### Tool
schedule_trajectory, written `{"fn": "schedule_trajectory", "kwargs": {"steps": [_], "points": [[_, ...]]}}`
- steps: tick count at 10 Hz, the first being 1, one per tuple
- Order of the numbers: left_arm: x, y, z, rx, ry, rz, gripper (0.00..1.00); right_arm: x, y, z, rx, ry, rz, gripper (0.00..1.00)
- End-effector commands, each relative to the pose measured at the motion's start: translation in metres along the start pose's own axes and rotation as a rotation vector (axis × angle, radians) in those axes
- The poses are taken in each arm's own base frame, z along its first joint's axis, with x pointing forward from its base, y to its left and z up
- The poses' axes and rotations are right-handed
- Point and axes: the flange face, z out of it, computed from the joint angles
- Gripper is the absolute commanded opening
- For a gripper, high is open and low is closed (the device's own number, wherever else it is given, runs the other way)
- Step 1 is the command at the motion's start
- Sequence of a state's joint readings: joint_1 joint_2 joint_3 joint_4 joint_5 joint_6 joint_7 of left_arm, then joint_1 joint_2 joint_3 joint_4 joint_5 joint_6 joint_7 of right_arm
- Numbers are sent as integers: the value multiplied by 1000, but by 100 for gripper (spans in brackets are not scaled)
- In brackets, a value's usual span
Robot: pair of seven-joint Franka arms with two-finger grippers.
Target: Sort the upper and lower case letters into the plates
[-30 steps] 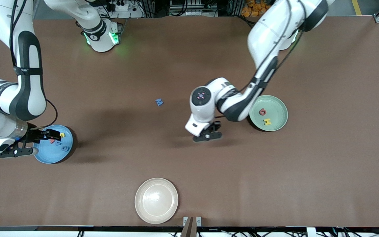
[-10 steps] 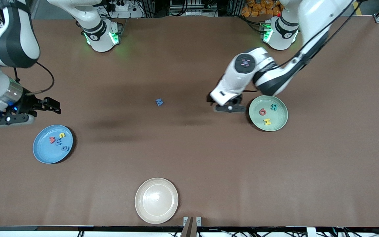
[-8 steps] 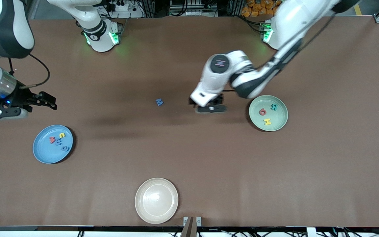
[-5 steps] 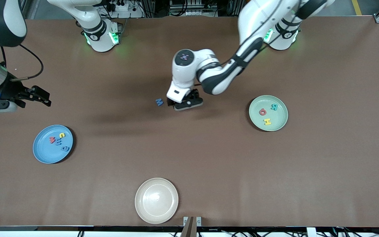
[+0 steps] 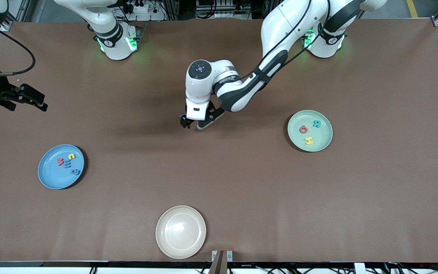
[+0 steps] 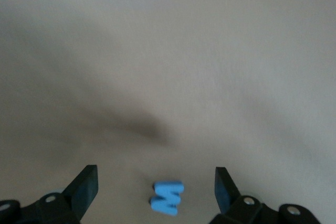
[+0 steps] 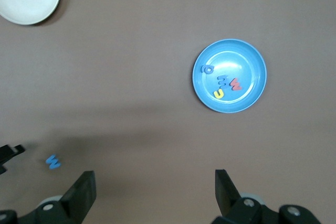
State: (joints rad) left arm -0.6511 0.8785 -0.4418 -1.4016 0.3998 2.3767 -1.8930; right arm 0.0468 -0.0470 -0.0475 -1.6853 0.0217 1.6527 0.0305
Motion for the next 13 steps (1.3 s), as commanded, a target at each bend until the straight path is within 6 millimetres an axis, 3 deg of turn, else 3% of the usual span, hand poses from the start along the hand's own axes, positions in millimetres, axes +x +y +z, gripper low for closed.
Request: {"fn": "schedule_trajectory", "kwargs": {"steps": [1,3,4,7,8,9,13], "points": [[-43,-5,33,-8,-8,130,98,-3,-6,-17,5,-16,11,100],[-54,-14,54,17,9,257,97,-1,-6,-35,4,7,2,100],[-55,-13,57,15,6,283,87,0,-6,-36,3,-10,2,100],[-57,-10,56,12,-13,268,82,9,-3,-40,1,-46,-13,100],[-56,-6,51,0,-6,339,83,12,2,-39,1,-64,-53,100],[-53,-4,47,-5,0,508,84,15,5,-39,3,-78,-72,100],[-9,2,50,31,74,1141,94,15,4,-39,4,-80,-92,100]]}}
